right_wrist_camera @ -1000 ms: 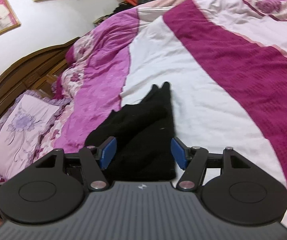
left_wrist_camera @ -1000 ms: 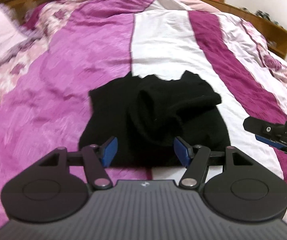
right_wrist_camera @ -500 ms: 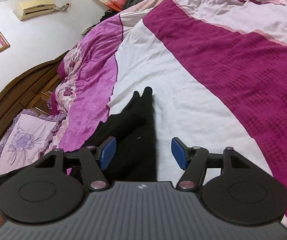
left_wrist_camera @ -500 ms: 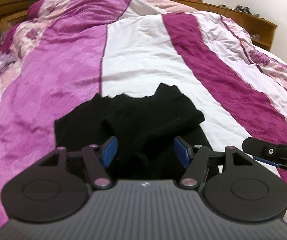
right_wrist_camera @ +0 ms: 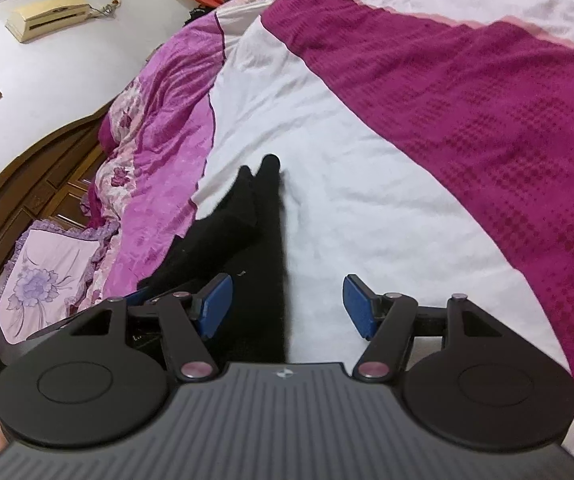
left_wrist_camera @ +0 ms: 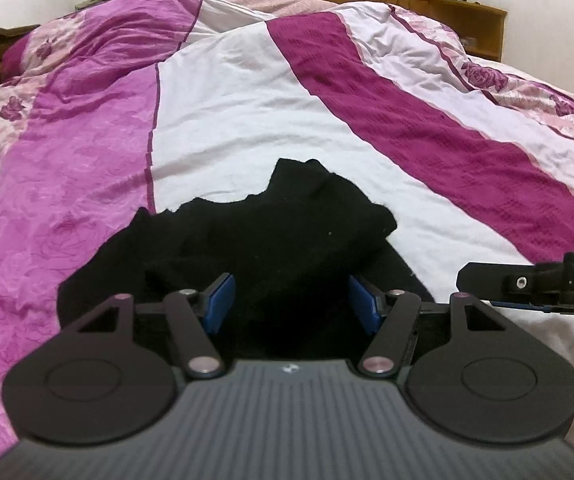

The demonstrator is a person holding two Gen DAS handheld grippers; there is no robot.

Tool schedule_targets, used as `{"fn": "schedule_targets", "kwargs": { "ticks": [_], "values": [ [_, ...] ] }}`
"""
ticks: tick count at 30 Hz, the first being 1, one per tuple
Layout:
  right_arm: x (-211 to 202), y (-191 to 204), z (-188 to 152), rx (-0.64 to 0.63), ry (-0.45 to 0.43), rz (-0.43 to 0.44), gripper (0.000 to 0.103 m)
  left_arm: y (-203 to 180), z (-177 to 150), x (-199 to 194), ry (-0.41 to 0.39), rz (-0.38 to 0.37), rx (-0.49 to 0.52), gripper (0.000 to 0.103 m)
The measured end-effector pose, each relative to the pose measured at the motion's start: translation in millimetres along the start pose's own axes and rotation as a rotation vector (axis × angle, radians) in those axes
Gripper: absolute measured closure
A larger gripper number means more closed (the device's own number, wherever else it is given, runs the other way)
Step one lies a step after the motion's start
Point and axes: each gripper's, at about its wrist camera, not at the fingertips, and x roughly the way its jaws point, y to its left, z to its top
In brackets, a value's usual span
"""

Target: Fold small clothes

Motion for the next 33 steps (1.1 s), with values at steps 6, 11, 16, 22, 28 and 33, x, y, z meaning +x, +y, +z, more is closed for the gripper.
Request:
{"fn": "schedule_targets", "kwargs": {
  "ticks": [6, 11, 16, 22, 28, 33],
  "values": [
    [8.1, -0.1, 1.2, -0.003, 0.013, -0.003, 0.034, 11.8, 3.7, 0.0, -0.041, -0.016, -0.025, 0.094],
    [9.6, 3.9, -2.1, -0.012, 0.021, -0.005, 0.034, 38.6, 13.7, -6.1, -0.085, -0.009, -0.128, 0.095],
    [9.7, 10.1, -5.2, -0.035, 0.025, -0.013, 0.034, 73.8, 14.6, 5.8, -0.062, 0.025, -0.265, 0.095],
    [6.8, 14.5, -7.9, -0.066, 0.024, -0.021, 0.034, 102.9, 4.1, 16.9, -0.032, 0.071, -0.393, 0.092],
    [9.0, 15.8, -9.3, -0.070, 0.034, -0.023, 0.034, 115.6, -3.6, 5.6, -0.031, 0.064, -0.443, 0.089],
    [11.1, 17.8, -10.7, -0.080, 0.042, -0.020, 0.034, 122.8, -11.1, -10.1, -0.045, 0.079, -0.502, 0.041]
  ]
}}
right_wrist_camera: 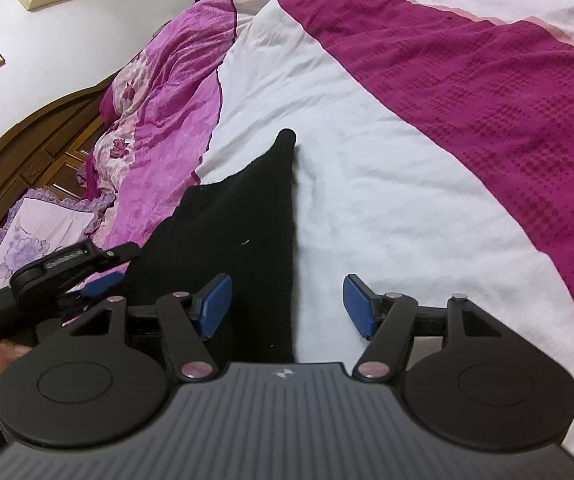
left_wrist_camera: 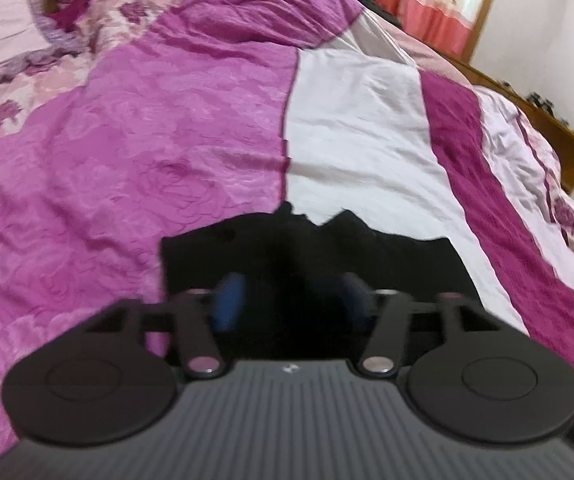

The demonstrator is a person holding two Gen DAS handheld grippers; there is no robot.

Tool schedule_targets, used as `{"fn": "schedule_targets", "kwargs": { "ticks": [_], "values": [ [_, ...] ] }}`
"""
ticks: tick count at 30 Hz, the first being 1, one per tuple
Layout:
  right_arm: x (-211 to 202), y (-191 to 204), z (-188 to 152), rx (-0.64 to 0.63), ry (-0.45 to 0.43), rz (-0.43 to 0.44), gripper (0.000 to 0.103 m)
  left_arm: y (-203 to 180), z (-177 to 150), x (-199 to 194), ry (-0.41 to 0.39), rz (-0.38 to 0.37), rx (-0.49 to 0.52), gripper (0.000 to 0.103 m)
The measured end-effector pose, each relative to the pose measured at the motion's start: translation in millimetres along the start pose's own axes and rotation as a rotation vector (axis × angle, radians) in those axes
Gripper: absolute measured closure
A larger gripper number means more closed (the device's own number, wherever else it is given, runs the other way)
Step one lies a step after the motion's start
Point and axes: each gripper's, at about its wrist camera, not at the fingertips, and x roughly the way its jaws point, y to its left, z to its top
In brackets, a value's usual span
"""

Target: Fold small clothes

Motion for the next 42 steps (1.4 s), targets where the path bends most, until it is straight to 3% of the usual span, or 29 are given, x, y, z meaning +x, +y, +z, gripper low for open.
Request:
{"fn": "schedule_targets", "kwargs": {
  "ticks": [8, 16, 23, 29, 32, 34, 37, 42],
  "values": [
    [4.6, 0.4, -2.1, 0.000, 0.016, -0.008, 0.034, 7.3, -14.2, 0.8, 0.050, -0.110, -0.078, 0.041],
    [7.0, -0.5, -2.7, -0.002, 0.021, -0.018, 0.034, -3.9, -30.1, 7.4, 0.053, -0.164, -0.107, 0.041],
    [8.1, 1.0, -5.6, -0.007, 0.023, -0.021, 0.034, -12.0, -40.1, 3.2, -0.018, -0.170, -0.077, 0.042],
    [8.2, 1.3, -5.9, -0.009, 0.023, -0.022, 0.034, -8.3, -39.1, 17.9, -0.046, -0.148, -0.125, 0.042],
    [8.1, 1.3, -6.3, -0.007, 0.023, -0.022, 0.034, -15.4, -38.3, 22.2, -0.068, -0.127, -0.090, 0.055],
    [8.1, 1.2, -6.0, -0.008, 0.024, -0.022, 0.034, -21.6, -38.8, 24.3, -0.075, -0.132, -0.050, 0.076],
    [8.2, 1.2, -6.1, -0.010, 0.024, -0.023, 0.034, -27.9, -39.3, 21.4, -0.101, -0.133, -0.040, 0.080],
    [7.6, 1.7, -6.1, -0.016, 0.022, -0.024, 0.034, -16.8, -15.2, 1.5, -0.157, -0.239, -0.119, 0.081]
  ]
}}
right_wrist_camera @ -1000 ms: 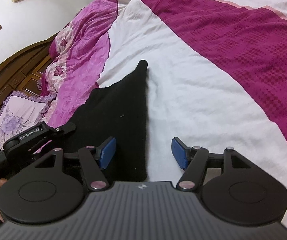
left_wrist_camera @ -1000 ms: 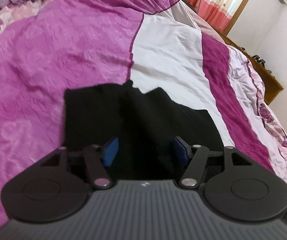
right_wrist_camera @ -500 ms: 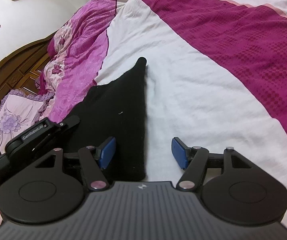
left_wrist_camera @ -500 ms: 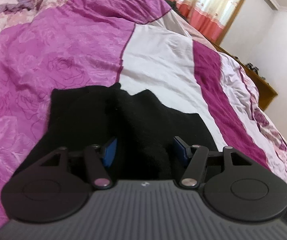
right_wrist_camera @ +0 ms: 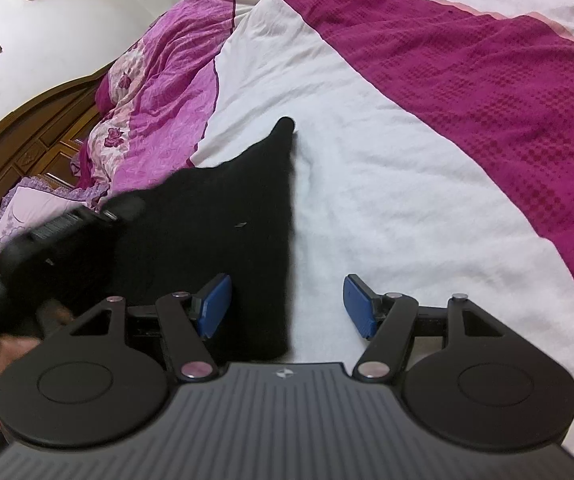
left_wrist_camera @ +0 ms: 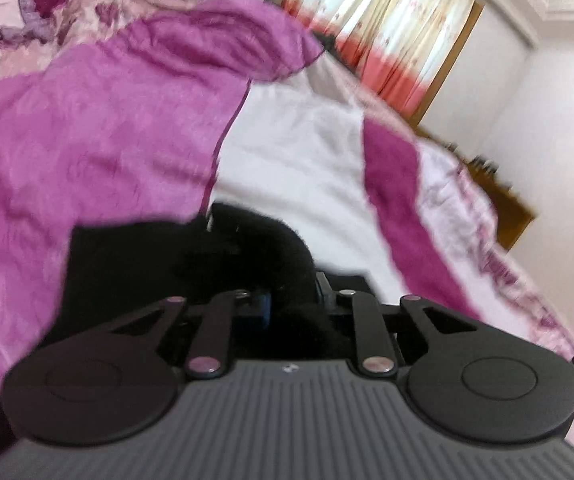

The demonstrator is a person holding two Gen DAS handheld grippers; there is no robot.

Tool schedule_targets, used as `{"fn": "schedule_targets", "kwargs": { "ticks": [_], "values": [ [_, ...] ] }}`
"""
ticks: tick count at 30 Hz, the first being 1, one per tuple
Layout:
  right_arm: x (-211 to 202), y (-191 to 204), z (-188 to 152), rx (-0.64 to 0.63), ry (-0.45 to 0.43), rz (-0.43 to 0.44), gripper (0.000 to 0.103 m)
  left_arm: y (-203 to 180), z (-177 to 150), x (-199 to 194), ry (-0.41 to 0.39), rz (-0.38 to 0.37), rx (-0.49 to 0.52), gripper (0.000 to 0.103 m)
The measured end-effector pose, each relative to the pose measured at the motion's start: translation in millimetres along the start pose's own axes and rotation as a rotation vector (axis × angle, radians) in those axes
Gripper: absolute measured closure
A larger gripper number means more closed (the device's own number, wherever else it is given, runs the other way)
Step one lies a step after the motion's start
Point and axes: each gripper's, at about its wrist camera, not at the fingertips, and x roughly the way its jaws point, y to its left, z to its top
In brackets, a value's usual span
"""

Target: Fold small clothes

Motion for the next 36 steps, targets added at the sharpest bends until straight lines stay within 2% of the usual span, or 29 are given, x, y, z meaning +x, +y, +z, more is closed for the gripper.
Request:
{"fn": "schedule_targets", "kwargs": {
  "ticks": [4, 6, 11, 14, 17, 20, 22, 24, 27, 30, 33, 36],
  "values": [
    [0.1, -1.7, -0.4, 0.007, -0.002, 0.004, 0.034, 2.0, 23.8, -23.5, -0.104, 0.011, 0.101, 0.081],
    [0.7, -1.8, 0.0, 0.006, 0.001, 0.002, 0.034, 16.1, 27.7, -25.0, -0.074, 0.041, 0.123, 0.081],
    [0.7, 0.8, -1.2, -0.004, 0.004, 0.005, 0.034, 63.4, 14.4, -15.9, 0.048, 0.204, 0.110, 0.080],
    [1.8, 3.1, -2.1, -0.016, 0.008, 0.004, 0.034, 79.7, 8.5, -19.3, 0.066, 0.191, 0.042, 0.077],
    [3.6, 6.5, -1.1, -0.022, 0.013, 0.006, 0.034, 77.9, 11.6, -23.7, 0.070, 0.193, 0.045, 0.073],
    [5.2, 11.8, -1.1, -0.032, 0.018, 0.020, 0.034, 74.0, 19.0, -27.3, 0.075, 0.195, 0.045, 0.060],
    [7.6, 17.5, -1.9, -0.038, 0.025, 0.035, 0.034, 72.6, 24.6, -26.5, 0.061, 0.197, 0.038, 0.043],
    [11.5, 26.7, -2.1, -0.054, 0.025, 0.052, 0.034, 73.2, 29.5, -22.0, 0.055, 0.202, 0.035, 0.042],
    [16.5, 42.3, -1.4, -0.091, -0.009, 0.072, 0.034, 73.8, 36.4, -2.3, 0.089, 0.207, 0.020, 0.042],
    [26.8, 60.2, 5.6, -0.127, -0.059, 0.090, 0.034, 70.2, 37.8, 18.2, 0.105, 0.248, 0.060, 0.042],
    [46.0, 80.1, 17.0, -0.197, -0.101, 0.097, 0.034, 67.5, 33.4, 30.4, 0.106, 0.325, 0.103, 0.042],
    [74.5, 94.2, 24.5, -0.263, -0.090, 0.058, 0.035, 72.6, 22.9, 33.7, 0.102, 0.456, 0.092, 0.040]
  ]
}}
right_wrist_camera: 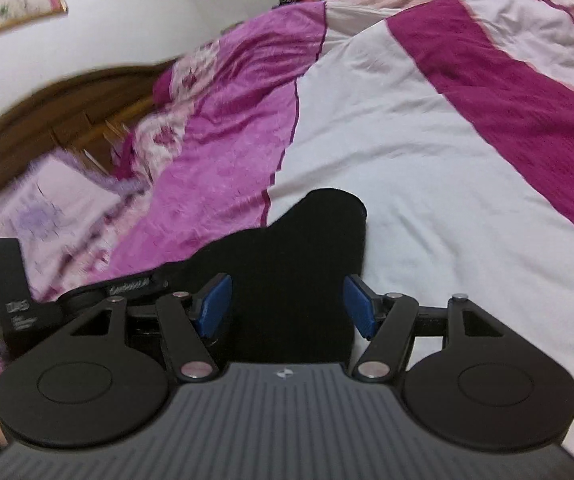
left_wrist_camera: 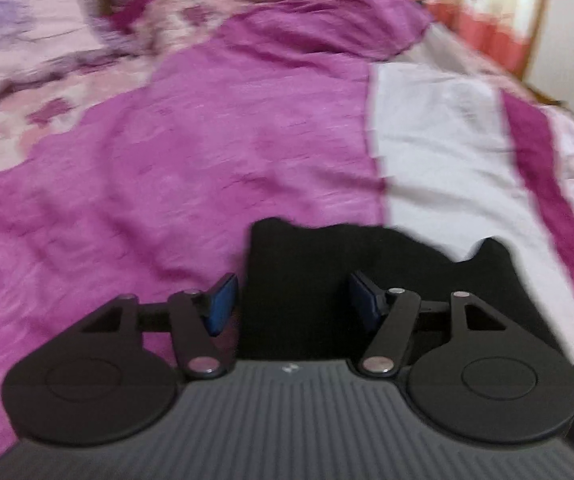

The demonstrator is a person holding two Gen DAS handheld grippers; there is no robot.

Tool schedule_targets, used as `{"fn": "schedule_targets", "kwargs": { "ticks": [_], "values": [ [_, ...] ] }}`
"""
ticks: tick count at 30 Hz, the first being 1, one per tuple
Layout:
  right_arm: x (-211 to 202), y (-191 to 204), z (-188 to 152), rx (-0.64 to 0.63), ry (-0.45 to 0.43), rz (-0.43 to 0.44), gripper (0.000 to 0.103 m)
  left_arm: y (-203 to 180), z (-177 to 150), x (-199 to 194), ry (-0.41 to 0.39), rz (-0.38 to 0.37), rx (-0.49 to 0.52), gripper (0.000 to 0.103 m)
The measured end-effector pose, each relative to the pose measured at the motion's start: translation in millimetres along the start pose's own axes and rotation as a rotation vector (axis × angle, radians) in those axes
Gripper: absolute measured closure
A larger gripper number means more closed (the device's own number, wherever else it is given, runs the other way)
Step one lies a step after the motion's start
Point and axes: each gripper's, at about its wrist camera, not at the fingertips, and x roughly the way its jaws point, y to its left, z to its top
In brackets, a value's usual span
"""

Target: Fold small clothes

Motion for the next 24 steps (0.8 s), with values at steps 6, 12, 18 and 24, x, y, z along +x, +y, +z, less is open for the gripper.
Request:
{"fn": "schedule_targets", "kwargs": {
  "ticks": [6, 12, 18, 24],
  "values": [
    [30.9, -9.3, -19.8, 0.021, 0.076, -0.084, 0.035, 16.7, -9.6, 4.8, 0.014, 0.009, -0.077, 0.039],
    [19.3, -24.7, -11.7, 0.123, 0.106, 0.006, 0.033, 25.5, 0.3, -11.5, 0.047, -0.038, -0.066, 0.040],
    [2.5, -43.3, -7.7, 0.243, 0.125, 0.094, 0.027, 34.6, 4.5, -40.4, 0.092, -0.078, -0.059, 0.040],
    [-8.1, -48.6, -15.2, 0.310, 0.146, 0.127, 0.025, 49.0, -3.5, -52.2, 0.191, -0.170, -0.150, 0.037]
  ]
}}
